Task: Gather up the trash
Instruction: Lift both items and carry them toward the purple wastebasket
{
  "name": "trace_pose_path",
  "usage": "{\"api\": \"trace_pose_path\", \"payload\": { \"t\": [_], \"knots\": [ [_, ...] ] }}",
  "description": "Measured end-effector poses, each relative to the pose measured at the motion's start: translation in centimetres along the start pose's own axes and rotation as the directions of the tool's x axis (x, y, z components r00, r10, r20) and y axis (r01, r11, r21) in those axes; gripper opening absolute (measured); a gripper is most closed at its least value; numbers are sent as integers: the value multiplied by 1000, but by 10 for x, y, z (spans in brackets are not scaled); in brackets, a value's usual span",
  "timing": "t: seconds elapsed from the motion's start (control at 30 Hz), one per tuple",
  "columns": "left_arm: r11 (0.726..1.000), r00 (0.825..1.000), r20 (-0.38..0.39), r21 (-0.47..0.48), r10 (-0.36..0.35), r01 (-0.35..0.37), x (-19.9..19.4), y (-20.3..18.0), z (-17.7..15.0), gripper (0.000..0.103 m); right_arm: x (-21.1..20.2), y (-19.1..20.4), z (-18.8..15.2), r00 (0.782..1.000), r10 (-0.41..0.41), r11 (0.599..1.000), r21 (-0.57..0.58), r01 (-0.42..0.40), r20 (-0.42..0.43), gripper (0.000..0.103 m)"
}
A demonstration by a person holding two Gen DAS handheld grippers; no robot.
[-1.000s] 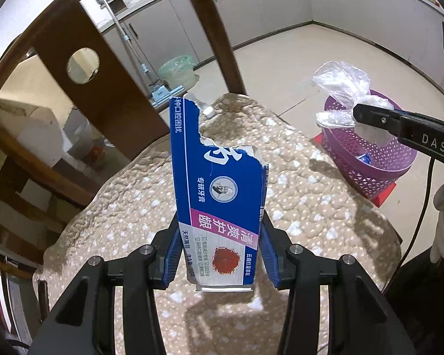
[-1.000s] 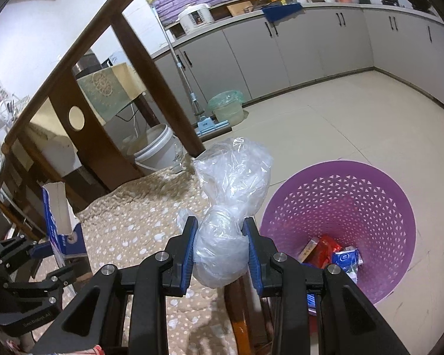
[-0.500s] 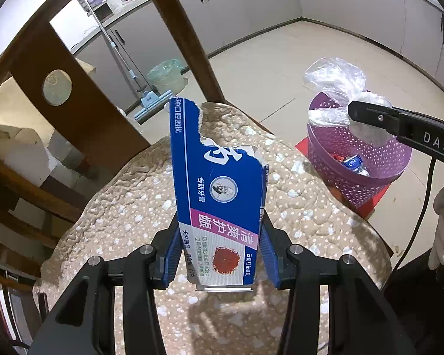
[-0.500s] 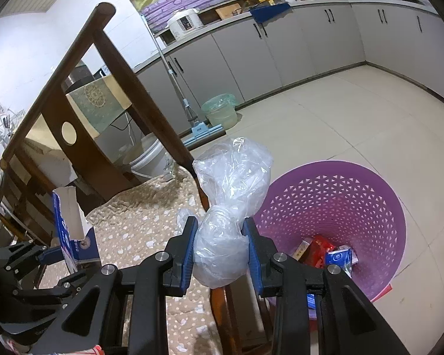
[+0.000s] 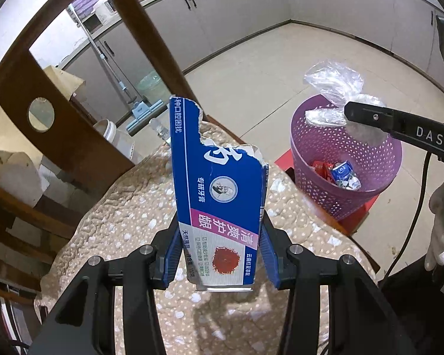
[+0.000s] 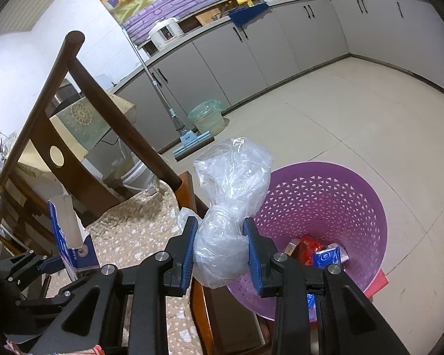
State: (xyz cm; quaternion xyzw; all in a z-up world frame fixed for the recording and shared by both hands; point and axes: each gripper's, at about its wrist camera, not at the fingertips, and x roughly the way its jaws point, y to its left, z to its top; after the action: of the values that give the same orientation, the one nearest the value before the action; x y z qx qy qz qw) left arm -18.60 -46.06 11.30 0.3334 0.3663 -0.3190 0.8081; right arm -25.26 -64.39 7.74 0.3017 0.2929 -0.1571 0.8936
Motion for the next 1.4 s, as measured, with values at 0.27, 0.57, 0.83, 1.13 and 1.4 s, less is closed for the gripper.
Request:
{"api": "trace_pose_path", "payload": {
  "t": [0.27,0.57,0.83,1.13,1.4],
  "knots": [
    [1000,1000,24,22,-10,9,-6,-13,11,46,-8,-10,3,1000,-13,1000,28,12,27,34],
    [997,998,60,67,-35,31,-12,-37,30,46,-15,-34,8,998,-35,994,101,30,51,34],
    [993,994,92,102,-62,52,-13,-57,48,46,-18,-51,9,997,-45,988,148,37,56,34],
    [992,992,92,103,-84,75,-6,-66,59,46,-20,-57,9,997,-51,984,174,40,59,34],
    [993,991,97,86,-92,84,-6,-60,55,46,-19,-56,8,998,-36,985,173,26,53,34]
  ]
}}
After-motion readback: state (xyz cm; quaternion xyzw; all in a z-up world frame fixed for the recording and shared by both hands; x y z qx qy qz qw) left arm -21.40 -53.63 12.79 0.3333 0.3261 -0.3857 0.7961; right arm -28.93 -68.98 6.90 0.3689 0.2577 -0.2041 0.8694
